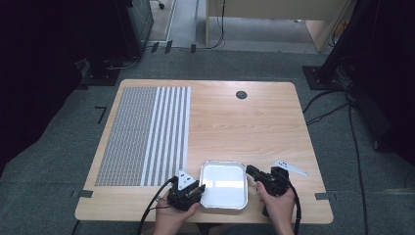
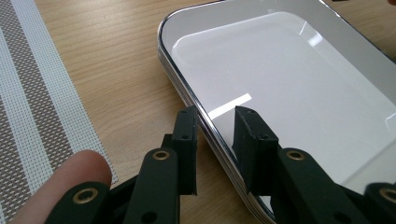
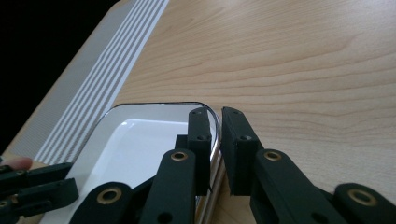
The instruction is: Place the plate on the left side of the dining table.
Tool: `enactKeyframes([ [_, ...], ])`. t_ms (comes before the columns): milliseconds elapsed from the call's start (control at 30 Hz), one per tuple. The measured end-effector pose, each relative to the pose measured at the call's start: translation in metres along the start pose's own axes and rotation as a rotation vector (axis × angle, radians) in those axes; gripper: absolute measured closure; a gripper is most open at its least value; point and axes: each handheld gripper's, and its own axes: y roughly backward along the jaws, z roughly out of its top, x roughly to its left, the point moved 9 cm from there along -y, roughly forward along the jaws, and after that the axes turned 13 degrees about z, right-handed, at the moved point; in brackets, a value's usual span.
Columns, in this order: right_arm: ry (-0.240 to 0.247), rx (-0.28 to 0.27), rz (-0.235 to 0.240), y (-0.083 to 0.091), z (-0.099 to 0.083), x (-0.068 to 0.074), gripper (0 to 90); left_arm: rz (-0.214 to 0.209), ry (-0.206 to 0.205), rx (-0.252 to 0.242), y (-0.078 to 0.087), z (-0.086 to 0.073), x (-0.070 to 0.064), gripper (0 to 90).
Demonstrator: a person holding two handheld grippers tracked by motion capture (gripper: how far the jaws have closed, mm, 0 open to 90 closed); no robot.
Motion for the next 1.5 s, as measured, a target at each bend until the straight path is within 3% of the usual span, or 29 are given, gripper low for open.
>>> enactKeyframes([
  [400, -0.045, 0.031, -0.003, -0.005, -0.005, -0.006, 85.1, -0.017, 0.005, 0.000, 0.000, 0.000, 0.001, 71.8],
  [733, -0.028, 0.052, -0.013, -0.005, -0.006, -0.001, 85.2, -0.010, -0.005, -0.006, 0.001, 0.000, 0.000, 72.4],
  [800, 0.023, 0.056, -0.029, -0.005, -0.007, 0.001, 86.7, -0.008, -0.008, -0.007, 0.001, 0.000, 0.000, 72.5],
  [900, 0.021, 0.055, -0.054, -0.005, -0.007, 0.001, 88.1, -0.006, -0.010, -0.007, 0.001, 0.000, 0.000, 72.4],
  [1000, -0.011, 0.035, -0.070, -0.004, -0.004, 0.004, 89.9, -0.009, -0.014, -0.006, 0.001, 0.001, 0.000, 71.9],
  [1100, -0.002, 0.020, -0.072, -0.001, -0.002, 0.007, 90.0, -0.009, -0.008, -0.010, 0.001, 0.002, 0.001, 69.3],
  [1133, 0.024, 0.005, -0.084, 0.002, 0.003, 0.010, 90.0, -0.010, 0.004, -0.014, 0.002, 0.003, 0.003, 63.4],
  [1200, 0.028, 0.000, -0.082, 0.003, 0.004, 0.012, 90.0, -0.011, 0.010, -0.019, 0.002, 0.004, 0.004, 61.1],
  [1267, 0.030, -0.009, -0.096, 0.009, 0.008, 0.012, 90.0, -0.021, 0.027, -0.034, 0.005, 0.007, 0.005, 53.2],
  [1400, 0.026, -0.018, -0.114, 0.015, 0.012, 0.009, 90.0, -0.025, 0.029, -0.050, 0.007, 0.009, 0.004, 51.8],
  [1500, 0.034, -0.009, -0.159, 0.021, 0.015, 0.002, 89.8, -0.029, 0.027, -0.057, 0.008, 0.010, 0.003, 51.9],
])
